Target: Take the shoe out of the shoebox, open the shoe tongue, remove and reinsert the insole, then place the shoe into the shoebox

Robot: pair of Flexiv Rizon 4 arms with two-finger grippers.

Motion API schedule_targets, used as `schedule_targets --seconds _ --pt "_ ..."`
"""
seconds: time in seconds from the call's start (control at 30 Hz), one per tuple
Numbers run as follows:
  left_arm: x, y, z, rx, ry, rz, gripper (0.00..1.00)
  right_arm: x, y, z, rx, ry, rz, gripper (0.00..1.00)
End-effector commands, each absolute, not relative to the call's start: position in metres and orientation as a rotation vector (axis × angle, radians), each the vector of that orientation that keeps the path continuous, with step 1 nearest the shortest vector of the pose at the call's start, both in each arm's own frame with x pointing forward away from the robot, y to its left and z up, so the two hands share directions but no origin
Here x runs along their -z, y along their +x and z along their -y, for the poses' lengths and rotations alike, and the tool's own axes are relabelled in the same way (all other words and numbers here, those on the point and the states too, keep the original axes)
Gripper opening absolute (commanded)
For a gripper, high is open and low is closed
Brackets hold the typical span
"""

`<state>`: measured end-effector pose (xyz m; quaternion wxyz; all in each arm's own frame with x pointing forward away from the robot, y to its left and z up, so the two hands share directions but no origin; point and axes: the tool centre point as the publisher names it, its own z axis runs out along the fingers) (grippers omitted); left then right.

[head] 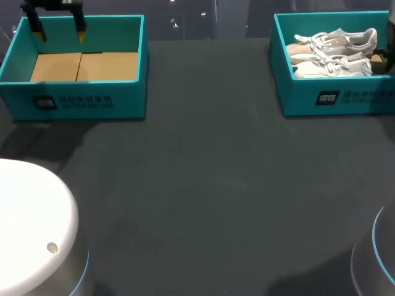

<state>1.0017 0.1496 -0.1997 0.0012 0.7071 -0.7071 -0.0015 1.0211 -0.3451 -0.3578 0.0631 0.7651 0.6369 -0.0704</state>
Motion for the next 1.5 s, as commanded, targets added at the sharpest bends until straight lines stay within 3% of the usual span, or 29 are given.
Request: schedule_targets --seconds 0.03,0.4,0.87,1.2,1.5 --pt "0.200 1.001 -0.150 0.003 2.220 2.220 1.00 0.350 1.024 0.349 0.196 2.324 -1.920 0.00" --pt "0.200 1.001 -0.150 0.003 2.220 2.220 1.00 0.303 1.033 0.351 0.143 2.327 -1.880 0.00" --pt "0.200 1.001 -0.150 0.003 2.220 2.220 1.00 0.205 1.023 0.342 0.070 2.229 -1.814 0.00" --pt "0.200 1.001 -0.150 0.003 2.220 2.220 1.00 0.152 0.986 0.319 0.077 2.125 -1.748 0.00" --pt "0.200 1.001 -0.150 0.003 2.220 2.220 1.00 0.124 0.910 0.270 0.084 2.059 -1.677 0.00"
